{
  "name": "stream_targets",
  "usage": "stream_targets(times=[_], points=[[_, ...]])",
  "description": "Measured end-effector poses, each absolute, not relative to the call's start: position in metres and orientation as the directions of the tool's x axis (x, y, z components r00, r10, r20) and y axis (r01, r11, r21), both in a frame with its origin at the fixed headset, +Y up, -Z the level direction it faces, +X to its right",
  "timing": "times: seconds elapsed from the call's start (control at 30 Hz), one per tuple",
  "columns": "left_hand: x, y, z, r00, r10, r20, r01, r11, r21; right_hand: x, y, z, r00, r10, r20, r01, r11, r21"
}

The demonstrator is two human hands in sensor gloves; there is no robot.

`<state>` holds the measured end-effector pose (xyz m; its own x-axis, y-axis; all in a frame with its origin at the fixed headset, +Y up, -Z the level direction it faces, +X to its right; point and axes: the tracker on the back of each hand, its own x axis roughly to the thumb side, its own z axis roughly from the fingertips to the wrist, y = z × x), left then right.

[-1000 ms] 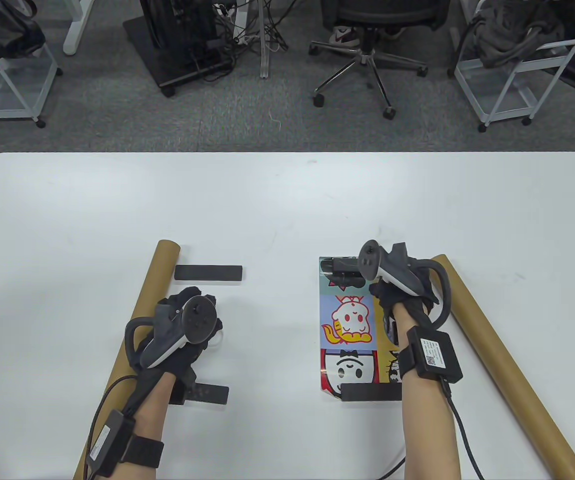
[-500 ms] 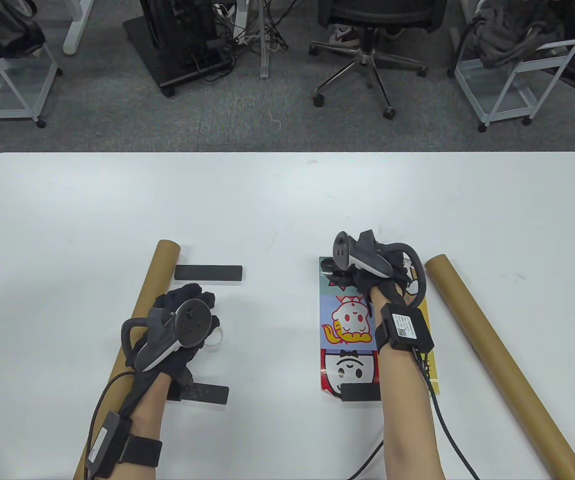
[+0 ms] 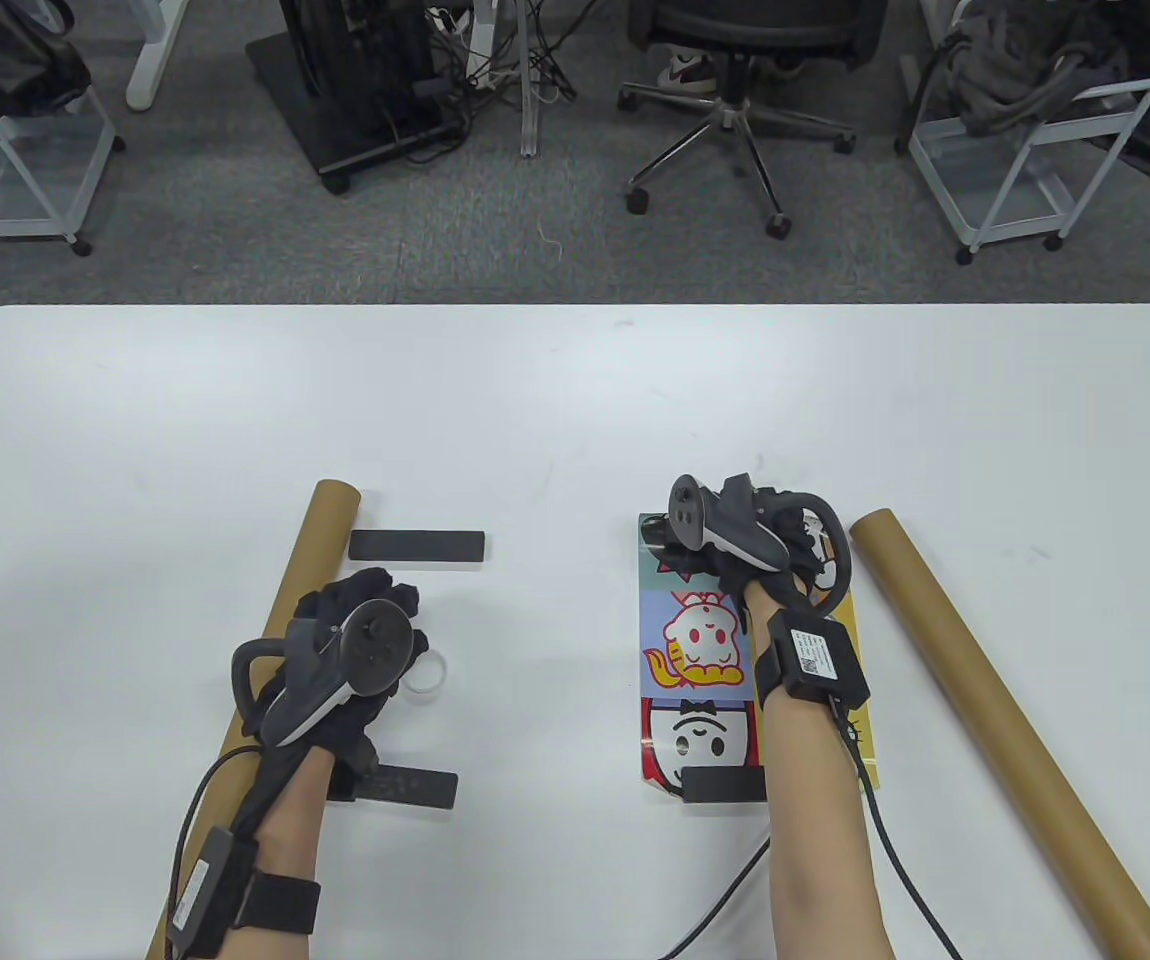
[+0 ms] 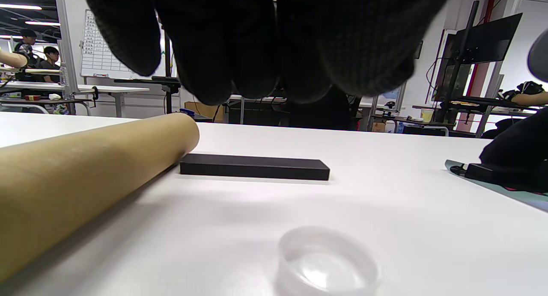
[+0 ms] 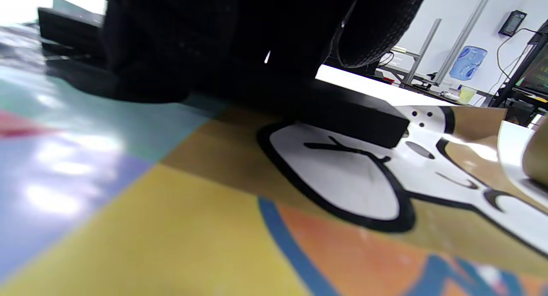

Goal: Roll up posters and store in mailing tubes

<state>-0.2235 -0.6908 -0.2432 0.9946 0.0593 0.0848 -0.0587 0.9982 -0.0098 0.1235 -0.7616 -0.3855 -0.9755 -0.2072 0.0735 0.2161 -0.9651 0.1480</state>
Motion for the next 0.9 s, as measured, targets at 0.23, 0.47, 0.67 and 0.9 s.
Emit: stream_targets(times=[0.23, 0.47, 0.67, 0.9], points=[[-0.222, -0.690, -0.244, 0.995, 0.043, 0.094, -0.043, 0.999, 0.002, 0.119, -0.747, -0.383, -0.972, -0.224, 0.072, 0.233, -0.962, 0.140], [-0.222, -0.690, -0.243, 0.994, 0.040, 0.100, -0.041, 0.999, 0.009, 0.117, -0.708, -0.378, -0.977, -0.206, 0.050, 0.210, -0.973, 0.099], [-0.221, -0.689, -0.242, 0.994, 0.041, 0.104, -0.043, 0.999, 0.018, 0.114, -0.692, -0.371, -0.976, -0.215, 0.046, 0.218, -0.972, 0.084], [-0.221, -0.689, -0.241, 0.993, 0.043, 0.107, -0.045, 0.999, 0.020, 0.112, -0.717, -0.369, -0.960, -0.270, 0.077, 0.279, -0.949, 0.150]])
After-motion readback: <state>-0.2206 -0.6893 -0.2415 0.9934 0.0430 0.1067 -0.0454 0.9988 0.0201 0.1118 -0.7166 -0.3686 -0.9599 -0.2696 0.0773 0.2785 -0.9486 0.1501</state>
